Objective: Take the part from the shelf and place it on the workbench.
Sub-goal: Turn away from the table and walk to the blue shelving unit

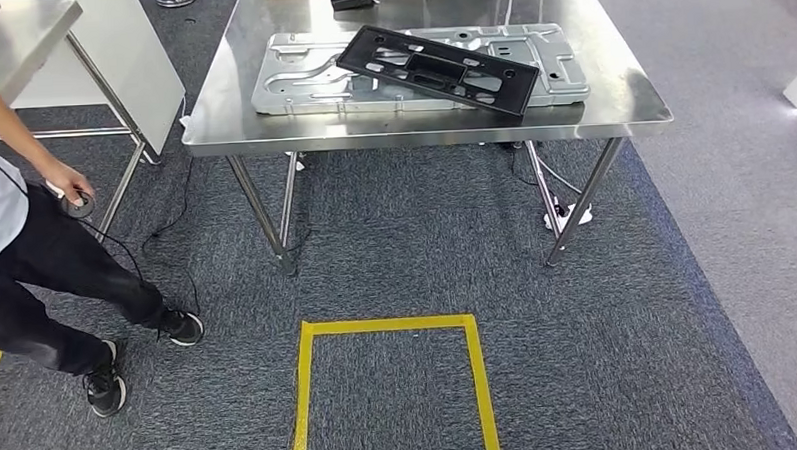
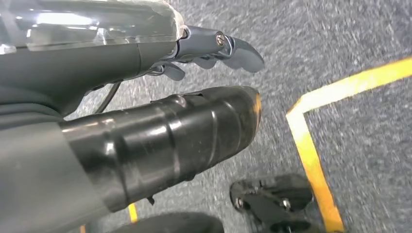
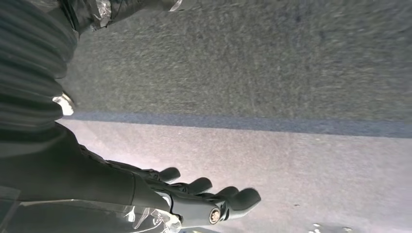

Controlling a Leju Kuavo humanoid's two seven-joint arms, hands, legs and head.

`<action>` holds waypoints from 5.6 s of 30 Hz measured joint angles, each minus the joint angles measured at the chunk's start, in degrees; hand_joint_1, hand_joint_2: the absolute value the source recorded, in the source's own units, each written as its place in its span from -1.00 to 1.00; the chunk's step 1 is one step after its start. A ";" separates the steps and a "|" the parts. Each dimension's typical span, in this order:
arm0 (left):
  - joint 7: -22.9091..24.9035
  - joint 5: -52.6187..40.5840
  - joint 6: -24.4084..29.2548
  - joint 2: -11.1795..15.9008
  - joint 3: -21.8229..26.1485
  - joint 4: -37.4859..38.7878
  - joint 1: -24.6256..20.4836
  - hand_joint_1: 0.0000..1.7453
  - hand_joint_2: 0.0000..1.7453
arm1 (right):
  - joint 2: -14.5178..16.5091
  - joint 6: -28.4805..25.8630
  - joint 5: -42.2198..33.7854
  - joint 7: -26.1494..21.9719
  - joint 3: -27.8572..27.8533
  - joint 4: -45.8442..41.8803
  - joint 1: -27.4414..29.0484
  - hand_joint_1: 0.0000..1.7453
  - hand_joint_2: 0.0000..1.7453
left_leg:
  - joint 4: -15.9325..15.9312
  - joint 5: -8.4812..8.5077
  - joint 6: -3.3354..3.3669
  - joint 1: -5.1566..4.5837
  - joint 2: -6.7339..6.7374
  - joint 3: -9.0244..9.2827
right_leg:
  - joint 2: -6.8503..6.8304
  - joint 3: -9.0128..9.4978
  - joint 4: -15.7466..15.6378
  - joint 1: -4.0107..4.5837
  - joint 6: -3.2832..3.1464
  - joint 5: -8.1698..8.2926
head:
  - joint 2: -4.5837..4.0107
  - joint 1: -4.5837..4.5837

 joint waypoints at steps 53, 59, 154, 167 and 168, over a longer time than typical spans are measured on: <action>-1.60 1.91 0.48 -0.46 0.90 0.02 0.62 -1.00 -1.00 | 3.39 9.17 -46.19 -3.46 36.40 -13.26 6.81 -1.00 -1.00 | 14.12 -3.97 -2.18 1.19 0.29 -10.95 | 1.20 6.92 -4.40 -0.27 -1.62 -3.63 | 0.00 -0.11; -1.50 1.86 0.50 -0.46 0.98 0.02 0.92 -1.00 -1.00 | 0.75 5.19 -43.58 -2.42 34.56 -0.57 4.82 -1.00 -1.00 | 2.32 1.16 -3.58 2.78 -2.73 -2.61 | 3.90 4.21 -1.70 -1.31 0.20 -3.48 | 0.00 -0.14; -0.70 4.14 2.73 -0.73 4.87 0.00 1.50 -1.00 -1.00 | 2.98 13.40 -25.92 33.85 36.76 21.88 5.38 -1.00 -1.00 | 2.41 2.28 -1.09 1.84 -3.17 -4.29 | 7.86 2.83 -0.41 -0.03 0.40 -2.90 | 0.00 -0.12; -0.69 4.21 2.73 -0.76 4.92 0.00 1.75 -1.00 -1.00 | 3.01 13.36 -25.19 34.48 37.05 21.95 5.47 -1.00 -1.00 | 1.63 1.56 -0.60 1.41 5.70 -2.98 | -3.32 2.85 -0.27 0.71 0.49 -2.69 | 0.00 0.01; -0.72 4.26 2.73 -0.76 4.92 0.00 1.66 -1.00 -1.00 | 3.02 13.37 -25.15 34.48 37.09 21.95 5.46 -1.00 -1.00 | 1.55 1.45 -0.92 1.38 6.23 -2.79 | -3.08 2.82 -0.50 0.97 0.19 -2.84 | 0.00 0.00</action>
